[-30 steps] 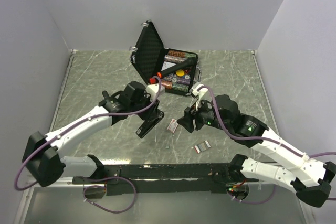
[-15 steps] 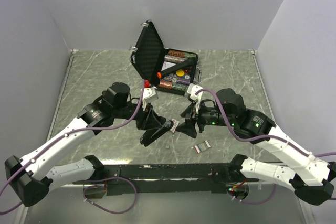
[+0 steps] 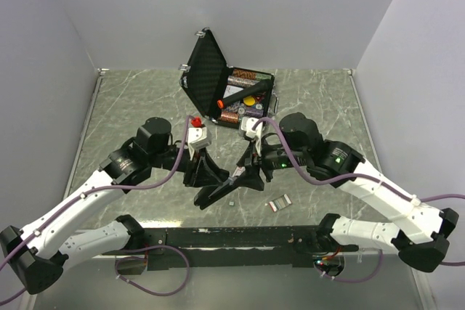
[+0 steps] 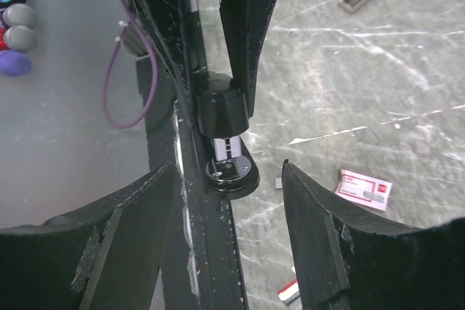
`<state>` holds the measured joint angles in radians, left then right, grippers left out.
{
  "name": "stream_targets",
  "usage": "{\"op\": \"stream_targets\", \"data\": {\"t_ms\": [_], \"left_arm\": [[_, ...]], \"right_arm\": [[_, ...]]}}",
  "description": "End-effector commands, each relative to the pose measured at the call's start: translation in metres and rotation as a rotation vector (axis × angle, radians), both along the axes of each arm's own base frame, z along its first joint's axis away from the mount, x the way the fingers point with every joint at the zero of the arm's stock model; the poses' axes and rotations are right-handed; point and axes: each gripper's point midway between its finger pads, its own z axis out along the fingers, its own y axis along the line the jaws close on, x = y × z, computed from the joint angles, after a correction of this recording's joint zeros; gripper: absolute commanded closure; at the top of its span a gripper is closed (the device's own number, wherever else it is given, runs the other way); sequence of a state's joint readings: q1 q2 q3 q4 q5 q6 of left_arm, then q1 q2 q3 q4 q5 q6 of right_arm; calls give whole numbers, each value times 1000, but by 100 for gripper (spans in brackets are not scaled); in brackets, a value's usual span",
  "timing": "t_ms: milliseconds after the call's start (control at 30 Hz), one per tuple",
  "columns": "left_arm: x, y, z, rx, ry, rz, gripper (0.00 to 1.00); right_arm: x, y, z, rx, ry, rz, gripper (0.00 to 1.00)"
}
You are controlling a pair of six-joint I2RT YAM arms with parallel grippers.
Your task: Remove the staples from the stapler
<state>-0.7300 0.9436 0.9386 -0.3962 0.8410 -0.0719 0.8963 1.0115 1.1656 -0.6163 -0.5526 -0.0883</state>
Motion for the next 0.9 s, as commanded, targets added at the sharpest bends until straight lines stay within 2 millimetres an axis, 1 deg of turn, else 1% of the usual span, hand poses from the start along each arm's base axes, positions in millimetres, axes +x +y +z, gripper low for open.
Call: {"op": "stream_targets", "data": {"t_ms": [0, 200, 533, 800, 867], "left_arm": [[-11, -2, 35, -121, -85, -66, 99], [-13, -2, 37, -129, -87, -78, 99], [-14, -3, 36, -128, -82, -85, 99], [-16, -2, 38, -138, -86, -91, 99], [-16, -2, 40, -144, -89, -89, 99]], "right_arm": [[-6, 7, 20, 54, -32, 68, 32], [-7, 15, 11, 45, -5, 92, 33], [-10, 26, 6, 47, 15, 128, 36], [-12, 28, 1, 42, 21, 141, 54], [-13, 27, -1, 39, 25, 143, 61]]}}
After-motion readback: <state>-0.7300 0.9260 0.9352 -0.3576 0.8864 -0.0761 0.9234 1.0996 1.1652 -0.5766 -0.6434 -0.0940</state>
